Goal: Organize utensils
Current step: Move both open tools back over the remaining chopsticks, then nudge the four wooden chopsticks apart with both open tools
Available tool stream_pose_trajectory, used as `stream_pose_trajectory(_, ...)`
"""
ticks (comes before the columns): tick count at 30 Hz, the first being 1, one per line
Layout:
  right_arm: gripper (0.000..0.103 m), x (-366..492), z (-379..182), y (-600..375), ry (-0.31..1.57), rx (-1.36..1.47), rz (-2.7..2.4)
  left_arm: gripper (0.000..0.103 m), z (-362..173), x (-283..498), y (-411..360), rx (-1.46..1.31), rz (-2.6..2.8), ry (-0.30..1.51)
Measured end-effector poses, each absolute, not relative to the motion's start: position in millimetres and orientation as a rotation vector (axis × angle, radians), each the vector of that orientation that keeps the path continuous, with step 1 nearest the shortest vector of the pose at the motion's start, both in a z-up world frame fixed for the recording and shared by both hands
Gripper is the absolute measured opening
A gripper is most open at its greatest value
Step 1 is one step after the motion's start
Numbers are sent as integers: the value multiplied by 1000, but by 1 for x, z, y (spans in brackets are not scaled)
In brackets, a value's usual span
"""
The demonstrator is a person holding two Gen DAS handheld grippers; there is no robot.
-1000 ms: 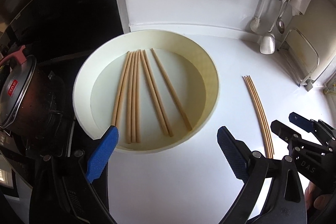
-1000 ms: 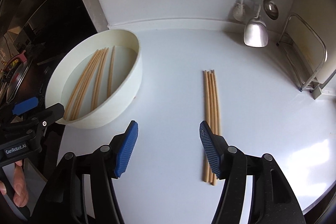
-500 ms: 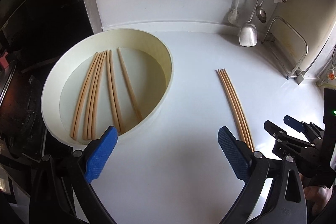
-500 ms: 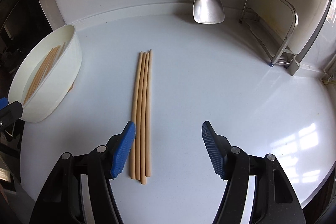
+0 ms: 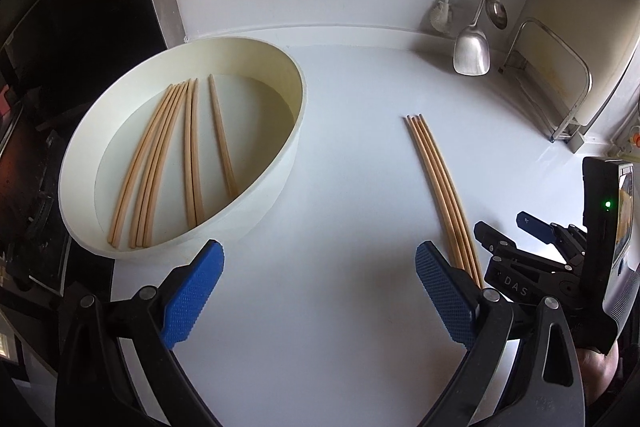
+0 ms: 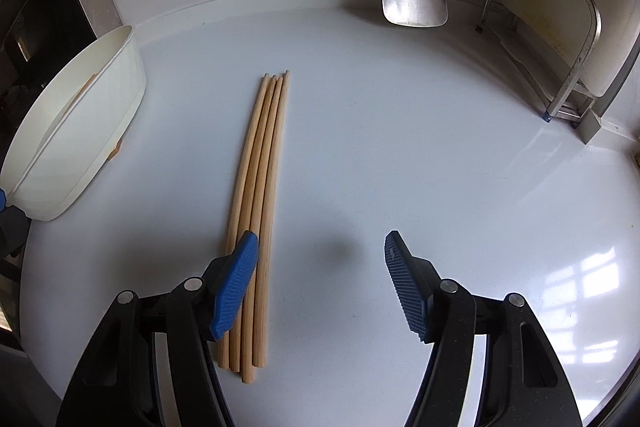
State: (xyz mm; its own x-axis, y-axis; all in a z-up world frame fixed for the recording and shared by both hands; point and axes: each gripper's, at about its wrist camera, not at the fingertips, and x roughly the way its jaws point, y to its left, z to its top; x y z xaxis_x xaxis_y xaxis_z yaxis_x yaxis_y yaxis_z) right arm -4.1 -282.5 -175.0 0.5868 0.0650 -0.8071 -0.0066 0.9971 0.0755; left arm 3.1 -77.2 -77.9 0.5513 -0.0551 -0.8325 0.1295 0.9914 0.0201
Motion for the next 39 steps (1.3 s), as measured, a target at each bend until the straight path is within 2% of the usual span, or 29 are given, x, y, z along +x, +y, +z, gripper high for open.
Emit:
stream_pose_trajectory(20,63,-3,-184,-277,944,-18,87,95,-92,4,-89,71,-95,1010)
stream_pose_trajectory(39,64,-4,-181,-342,854,36,93,95,-140,18,-145,44,-142,997)
